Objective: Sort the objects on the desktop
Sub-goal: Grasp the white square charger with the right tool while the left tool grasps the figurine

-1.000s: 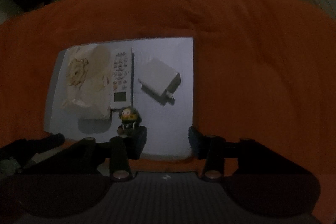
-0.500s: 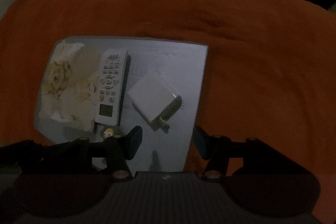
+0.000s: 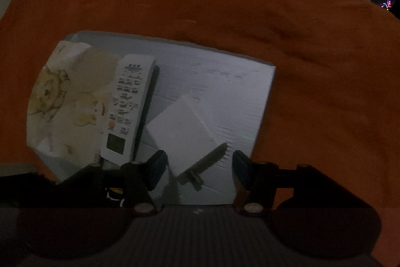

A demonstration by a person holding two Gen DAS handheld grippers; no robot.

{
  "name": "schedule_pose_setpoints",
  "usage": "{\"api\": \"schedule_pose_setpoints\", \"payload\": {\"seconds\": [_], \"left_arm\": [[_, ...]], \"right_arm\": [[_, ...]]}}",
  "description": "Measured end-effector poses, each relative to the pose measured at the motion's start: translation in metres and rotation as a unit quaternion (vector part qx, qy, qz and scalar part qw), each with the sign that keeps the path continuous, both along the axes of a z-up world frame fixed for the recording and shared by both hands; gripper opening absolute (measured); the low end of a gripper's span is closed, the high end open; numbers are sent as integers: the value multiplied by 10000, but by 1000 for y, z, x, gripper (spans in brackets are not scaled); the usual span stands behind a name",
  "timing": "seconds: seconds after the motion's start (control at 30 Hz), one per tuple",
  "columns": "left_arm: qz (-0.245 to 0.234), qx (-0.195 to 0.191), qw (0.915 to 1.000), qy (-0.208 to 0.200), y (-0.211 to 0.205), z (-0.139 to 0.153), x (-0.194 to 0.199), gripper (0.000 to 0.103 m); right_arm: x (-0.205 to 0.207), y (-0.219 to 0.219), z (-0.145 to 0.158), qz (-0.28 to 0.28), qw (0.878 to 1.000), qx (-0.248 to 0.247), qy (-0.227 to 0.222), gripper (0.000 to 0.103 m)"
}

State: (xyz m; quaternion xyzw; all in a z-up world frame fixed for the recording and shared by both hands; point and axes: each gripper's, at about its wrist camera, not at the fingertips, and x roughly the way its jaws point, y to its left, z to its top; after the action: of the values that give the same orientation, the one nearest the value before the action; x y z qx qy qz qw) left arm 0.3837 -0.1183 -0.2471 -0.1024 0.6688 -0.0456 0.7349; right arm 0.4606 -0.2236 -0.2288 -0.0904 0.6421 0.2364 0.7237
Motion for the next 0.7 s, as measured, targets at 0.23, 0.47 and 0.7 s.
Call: {"api": "schedule_pose_setpoints", "payload": {"seconds": [0.23, 0.47, 0.7], "left_arm": [[-44, 209, 9998, 27, -5, -7, 2, 43], [-112, 221, 9997, 24, -5, -9, -1, 37], [-95, 123, 9999, 32, 3, -6, -4, 36]], "right_arm": [[-3, 13, 0, 268, 9994, -147, -151, 64], [-1, 21, -6, 462, 9987, -167, -114, 64], [2, 28, -10, 722, 9968, -254, -226, 60]]}}
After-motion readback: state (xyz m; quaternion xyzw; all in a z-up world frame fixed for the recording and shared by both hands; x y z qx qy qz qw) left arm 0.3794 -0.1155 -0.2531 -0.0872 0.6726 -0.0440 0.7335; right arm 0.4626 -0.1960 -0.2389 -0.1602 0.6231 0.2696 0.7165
